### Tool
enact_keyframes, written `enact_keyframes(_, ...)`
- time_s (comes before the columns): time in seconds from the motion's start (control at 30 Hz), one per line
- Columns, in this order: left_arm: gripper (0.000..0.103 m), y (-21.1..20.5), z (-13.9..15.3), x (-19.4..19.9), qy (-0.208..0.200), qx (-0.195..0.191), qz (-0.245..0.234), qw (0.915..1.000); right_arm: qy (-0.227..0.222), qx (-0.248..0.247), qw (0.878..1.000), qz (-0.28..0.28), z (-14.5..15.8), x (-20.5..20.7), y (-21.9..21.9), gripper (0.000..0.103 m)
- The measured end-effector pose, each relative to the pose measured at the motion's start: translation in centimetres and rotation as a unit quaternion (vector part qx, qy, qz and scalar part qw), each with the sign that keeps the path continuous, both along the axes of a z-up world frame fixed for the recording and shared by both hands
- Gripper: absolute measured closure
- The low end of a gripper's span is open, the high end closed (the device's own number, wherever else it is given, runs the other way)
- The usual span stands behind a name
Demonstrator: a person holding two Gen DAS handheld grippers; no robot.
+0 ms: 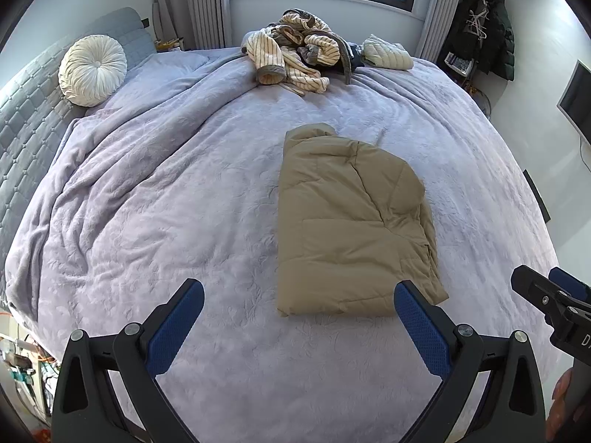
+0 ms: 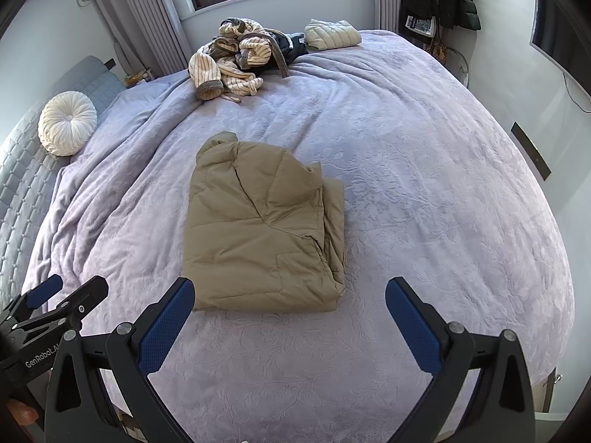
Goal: Fold large clothes
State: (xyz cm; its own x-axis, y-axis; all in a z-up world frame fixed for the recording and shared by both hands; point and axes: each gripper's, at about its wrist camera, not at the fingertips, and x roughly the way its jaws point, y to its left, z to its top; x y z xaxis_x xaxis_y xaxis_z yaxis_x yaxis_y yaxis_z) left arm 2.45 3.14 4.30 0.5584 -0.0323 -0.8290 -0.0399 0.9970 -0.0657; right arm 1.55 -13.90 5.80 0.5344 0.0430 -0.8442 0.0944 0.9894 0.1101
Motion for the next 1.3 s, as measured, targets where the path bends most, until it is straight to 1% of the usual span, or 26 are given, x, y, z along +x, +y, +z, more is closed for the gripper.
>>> enact_keyframes(0.4,0.000,-0.1,-0.1,0.0,0.003,-0.001,0.001,1.0000,0.002,0.000,1.000,0.001,0.0,0.1,-0.1,0.000)
enact_keyframes(0.83,0.000,0.0,-0.5,1.2,0.007,-0.001,-0.004,1.0000,0.004,-0.001,1.000,0.003,-0.1,0.4,-0.5,0.000)
enact_keyframes(1.2,0.000,0.0,-0.6,1.3,0.010,-0.002,-0.004,0.9999,0.007,0.000,1.000,0.005,-0.2,0.7,-0.6,0.000)
enact_keyframes(1.3,0.000,0.2,-0.8,1.9,0.011,-0.002,-0.005,0.9999,0.007,0.001,1.000,0.004,-0.2,0.6,-0.5,0.000)
